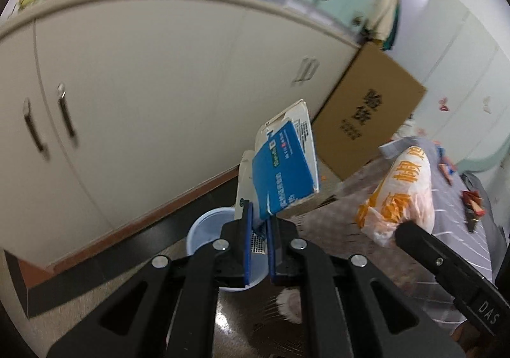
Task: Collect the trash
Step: 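Carry the toothpaste box and plastic bag to the wastebasket and release both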
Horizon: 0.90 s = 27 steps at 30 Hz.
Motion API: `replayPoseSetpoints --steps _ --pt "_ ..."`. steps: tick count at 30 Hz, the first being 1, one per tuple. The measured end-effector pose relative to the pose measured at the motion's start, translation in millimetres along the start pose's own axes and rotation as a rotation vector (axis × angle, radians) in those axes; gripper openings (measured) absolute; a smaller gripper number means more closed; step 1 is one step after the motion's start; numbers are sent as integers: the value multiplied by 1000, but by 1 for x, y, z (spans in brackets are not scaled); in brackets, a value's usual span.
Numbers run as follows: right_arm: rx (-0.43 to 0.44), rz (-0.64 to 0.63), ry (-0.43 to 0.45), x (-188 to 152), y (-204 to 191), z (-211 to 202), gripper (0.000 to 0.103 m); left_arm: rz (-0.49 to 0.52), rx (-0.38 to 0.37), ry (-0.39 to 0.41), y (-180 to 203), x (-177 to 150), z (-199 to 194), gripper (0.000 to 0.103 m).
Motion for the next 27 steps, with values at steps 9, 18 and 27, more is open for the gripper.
replayPoseSetpoints --steps 9,18,27 --pt "-19 25 -133 -17 22 83 25 -30 55 -94 -26 -8 63 8" --pt "-81 107 -198 -28 71 145 52 -12 90 -136 -26 -10 105 8" --pt "-92 148 -241 -47 86 147 56 25 95 -191 -7 -19 133 8"
Point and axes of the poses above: each gripper's, at about its wrist camera, not at the fingertips, and z roughly the way its jaws point, y to its right, x to its top, the point moved 2 cm from there along z, roughly the way its jaws point, and after that the axes turned 11 degrees about x, right-handed, at the moved point
